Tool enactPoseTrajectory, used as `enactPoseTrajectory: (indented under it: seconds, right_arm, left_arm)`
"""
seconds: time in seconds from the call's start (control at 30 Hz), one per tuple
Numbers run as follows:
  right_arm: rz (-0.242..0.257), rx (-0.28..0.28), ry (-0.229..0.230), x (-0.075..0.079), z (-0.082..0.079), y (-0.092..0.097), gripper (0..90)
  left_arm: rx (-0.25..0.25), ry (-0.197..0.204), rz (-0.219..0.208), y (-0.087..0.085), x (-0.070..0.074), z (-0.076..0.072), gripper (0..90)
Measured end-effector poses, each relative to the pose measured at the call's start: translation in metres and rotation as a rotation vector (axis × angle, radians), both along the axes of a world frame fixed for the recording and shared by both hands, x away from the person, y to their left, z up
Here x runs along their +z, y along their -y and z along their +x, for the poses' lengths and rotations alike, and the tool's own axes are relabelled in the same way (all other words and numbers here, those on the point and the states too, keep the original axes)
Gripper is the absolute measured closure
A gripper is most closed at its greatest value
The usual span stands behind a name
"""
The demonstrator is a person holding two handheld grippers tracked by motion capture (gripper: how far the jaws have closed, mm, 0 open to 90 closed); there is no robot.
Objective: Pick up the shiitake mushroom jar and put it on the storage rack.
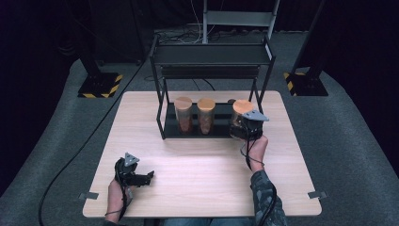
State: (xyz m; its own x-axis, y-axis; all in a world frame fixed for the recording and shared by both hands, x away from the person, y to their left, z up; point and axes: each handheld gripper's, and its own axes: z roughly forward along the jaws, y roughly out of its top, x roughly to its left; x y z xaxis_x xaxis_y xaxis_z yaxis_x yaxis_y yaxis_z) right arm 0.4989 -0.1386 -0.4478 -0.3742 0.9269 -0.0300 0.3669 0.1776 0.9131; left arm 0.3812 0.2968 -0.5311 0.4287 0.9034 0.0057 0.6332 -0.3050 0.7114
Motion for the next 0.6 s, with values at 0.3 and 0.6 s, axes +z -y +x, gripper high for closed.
enactPoseTrajectory:
  seconds: [0.3, 0.6]
  right_arm:
    - [-0.009, 0.000, -0.004, 0.0014, 0.0041, -0.0026, 24.6]
    - [-0.013, -0.002, -0.007, 0.0019, 0.0081, -0.0042, 24.6]
  left_arm:
    - [0.001, 0.000, -0.001, 0.0001, 0.0000, 0.0000, 0.1]
    - [0.000, 0.000, 0.000, 0.0001, 0.0000, 0.0000, 0.2]
